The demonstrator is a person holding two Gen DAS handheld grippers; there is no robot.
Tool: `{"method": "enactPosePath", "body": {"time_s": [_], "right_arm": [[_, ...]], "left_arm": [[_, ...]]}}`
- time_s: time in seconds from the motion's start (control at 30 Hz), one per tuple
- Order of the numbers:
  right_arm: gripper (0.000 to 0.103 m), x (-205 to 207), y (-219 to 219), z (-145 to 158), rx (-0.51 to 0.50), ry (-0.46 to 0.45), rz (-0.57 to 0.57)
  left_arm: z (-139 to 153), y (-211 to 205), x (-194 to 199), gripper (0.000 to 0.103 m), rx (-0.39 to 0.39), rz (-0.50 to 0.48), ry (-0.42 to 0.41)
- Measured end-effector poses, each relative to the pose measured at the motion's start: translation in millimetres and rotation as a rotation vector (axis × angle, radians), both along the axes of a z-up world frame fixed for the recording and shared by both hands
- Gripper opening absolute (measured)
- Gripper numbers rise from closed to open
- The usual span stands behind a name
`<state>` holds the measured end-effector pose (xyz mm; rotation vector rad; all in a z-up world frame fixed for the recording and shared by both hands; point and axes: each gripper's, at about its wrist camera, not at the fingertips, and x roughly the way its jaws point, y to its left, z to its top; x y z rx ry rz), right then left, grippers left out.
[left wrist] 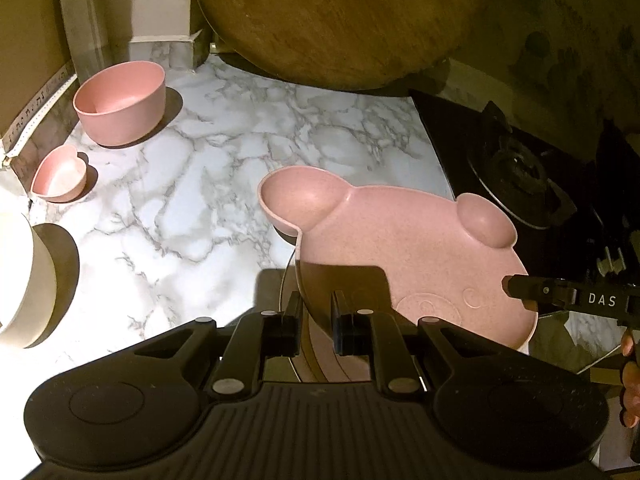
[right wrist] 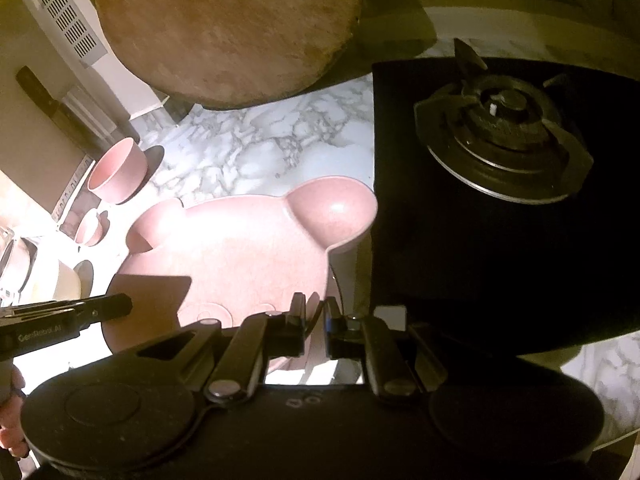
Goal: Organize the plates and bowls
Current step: 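Carry the pink bear plate over the white plate stack and lower it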
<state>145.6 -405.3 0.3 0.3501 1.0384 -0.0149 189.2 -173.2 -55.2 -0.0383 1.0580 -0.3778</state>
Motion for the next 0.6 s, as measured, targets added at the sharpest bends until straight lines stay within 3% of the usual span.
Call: {"method": "enactPosePath", "body": {"time_s": [0.6], "right_arm": [[0.009,3.6,1.1,-12.1,-0.012,0.015,-0.002]], "left_arm": [[-16.6,-3.3,0.4,0.013,0.023,0.003,0.024]]}}
